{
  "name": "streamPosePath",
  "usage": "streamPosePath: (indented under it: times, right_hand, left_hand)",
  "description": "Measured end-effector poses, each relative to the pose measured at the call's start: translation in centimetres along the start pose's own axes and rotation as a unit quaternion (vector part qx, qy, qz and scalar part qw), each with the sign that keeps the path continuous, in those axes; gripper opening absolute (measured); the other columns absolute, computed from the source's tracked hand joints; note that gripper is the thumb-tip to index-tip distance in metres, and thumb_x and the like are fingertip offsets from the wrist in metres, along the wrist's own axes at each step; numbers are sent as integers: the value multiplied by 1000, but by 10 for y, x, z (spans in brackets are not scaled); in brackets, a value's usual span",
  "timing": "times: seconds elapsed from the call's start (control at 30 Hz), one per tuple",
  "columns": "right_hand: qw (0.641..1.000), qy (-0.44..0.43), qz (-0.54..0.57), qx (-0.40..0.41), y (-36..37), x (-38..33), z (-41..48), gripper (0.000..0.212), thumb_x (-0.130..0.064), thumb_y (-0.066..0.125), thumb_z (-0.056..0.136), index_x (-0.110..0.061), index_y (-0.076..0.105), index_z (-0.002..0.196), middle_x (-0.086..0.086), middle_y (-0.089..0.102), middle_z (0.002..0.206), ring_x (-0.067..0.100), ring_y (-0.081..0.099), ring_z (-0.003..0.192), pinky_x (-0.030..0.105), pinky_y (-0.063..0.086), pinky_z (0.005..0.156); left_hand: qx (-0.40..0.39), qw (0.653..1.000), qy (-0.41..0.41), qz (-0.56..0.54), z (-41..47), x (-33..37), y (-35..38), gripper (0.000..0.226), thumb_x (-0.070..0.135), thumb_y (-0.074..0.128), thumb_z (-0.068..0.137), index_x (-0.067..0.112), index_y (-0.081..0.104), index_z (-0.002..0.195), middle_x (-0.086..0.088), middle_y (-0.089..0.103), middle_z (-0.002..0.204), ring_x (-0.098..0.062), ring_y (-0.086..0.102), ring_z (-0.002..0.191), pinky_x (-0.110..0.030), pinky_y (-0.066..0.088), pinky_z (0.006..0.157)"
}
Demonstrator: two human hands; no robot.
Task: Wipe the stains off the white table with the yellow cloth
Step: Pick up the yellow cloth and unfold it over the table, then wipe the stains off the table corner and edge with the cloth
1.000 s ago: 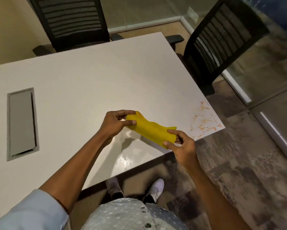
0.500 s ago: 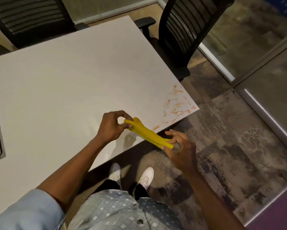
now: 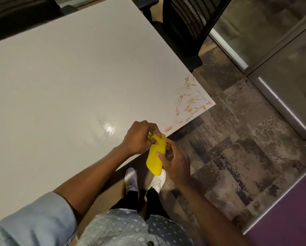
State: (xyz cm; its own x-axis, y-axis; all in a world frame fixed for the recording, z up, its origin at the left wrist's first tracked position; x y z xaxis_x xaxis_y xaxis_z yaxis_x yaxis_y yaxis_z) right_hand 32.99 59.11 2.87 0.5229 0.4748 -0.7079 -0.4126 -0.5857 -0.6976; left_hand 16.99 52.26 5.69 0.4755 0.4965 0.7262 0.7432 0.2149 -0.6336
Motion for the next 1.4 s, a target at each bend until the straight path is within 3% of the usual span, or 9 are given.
streamPosePath:
  times: [0.13,0.27,0.47,0.6,0.77,0.87,0.97,1.1,1.4]
  right_hand:
    - [997,28,14,64,7,-9,-1,57,-51,65,94,-17,63,140,6,72,131,22,67,116,38,57,92]
    - [993,2,-42,107,13,-12,6,31,-24,72,97,-12,72,126,8,76,114,27,71,103,26,47,81]
    - [977,22,-110,179,3,2,30,20,-13,71,92,-9,73,112,13,72,110,36,67,101,39,52,77]
    - [974,-45,-199,96,55,-5,49,30,-11,74,90,-5,70,119,16,67,135,38,61,121,46,56,93]
    - [955,-156,-251,14,137,-8,22,65,6,70,89,4,43,148,27,49,154,45,48,144,58,51,109]
    - [933,-194,-301,-49,149,7,13,69,5,47,97,-9,27,162,17,27,170,39,20,159,56,32,125]
    - [939,-127,-313,-60,132,32,38,78,4,33,93,-19,15,166,11,17,174,34,6,162,54,19,130]
    - [954,-44,-293,-48,121,33,87,80,-1,33,88,-18,19,165,14,18,173,38,5,162,54,17,130]
    - [950,-90,-291,-73,109,44,36,84,4,50,91,-20,19,166,10,13,174,36,3,162,55,22,129]
  left_hand:
    - [27,999,-9,-16,3,-9,-1,19,33,76,77,25,78,94,0,78,94,-23,70,89,-42,56,80]
    - [47,999,-4,-22,0,-22,-1,15,31,81,78,29,77,92,6,79,94,-19,72,89,-41,57,80]
    - [51,992,-36,109,-9,-79,-1,45,33,79,91,18,67,131,-3,68,139,-30,60,130,-44,47,107]
    - [24,982,-48,181,-23,-126,3,62,32,62,101,5,46,155,-17,32,172,-34,25,163,-49,31,128]
    - [-49,968,-38,242,-30,-162,24,93,59,52,104,-2,18,166,-21,-4,178,-34,-5,167,-47,14,135]
    - [-47,962,-46,264,-31,-161,33,101,66,46,103,-3,10,167,-23,-13,176,-36,-13,166,-50,10,135]
    - [-35,962,-60,265,-30,-160,40,104,70,41,102,-4,7,167,-23,-18,175,-36,-18,164,-50,5,136]
    - [-3,968,-63,243,-23,-155,47,110,75,42,98,-3,6,167,-23,-20,175,-36,-20,164,-50,5,136]
    - [-17,971,-57,233,6,-142,68,130,90,34,89,-4,-12,165,-25,-32,170,-37,-30,161,-49,-6,135]
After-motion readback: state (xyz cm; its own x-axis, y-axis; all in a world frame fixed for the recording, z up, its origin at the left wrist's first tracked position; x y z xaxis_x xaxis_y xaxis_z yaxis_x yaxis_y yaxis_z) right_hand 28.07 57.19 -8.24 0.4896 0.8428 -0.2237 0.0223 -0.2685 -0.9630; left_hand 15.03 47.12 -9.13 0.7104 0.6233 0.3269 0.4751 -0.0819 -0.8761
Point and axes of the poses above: each hand's wrist, its own z-axis towards the middle knuckle, its own y-axis out of the palm, x = y × z, the point moved 10 cm from there along z, towards the middle knuckle
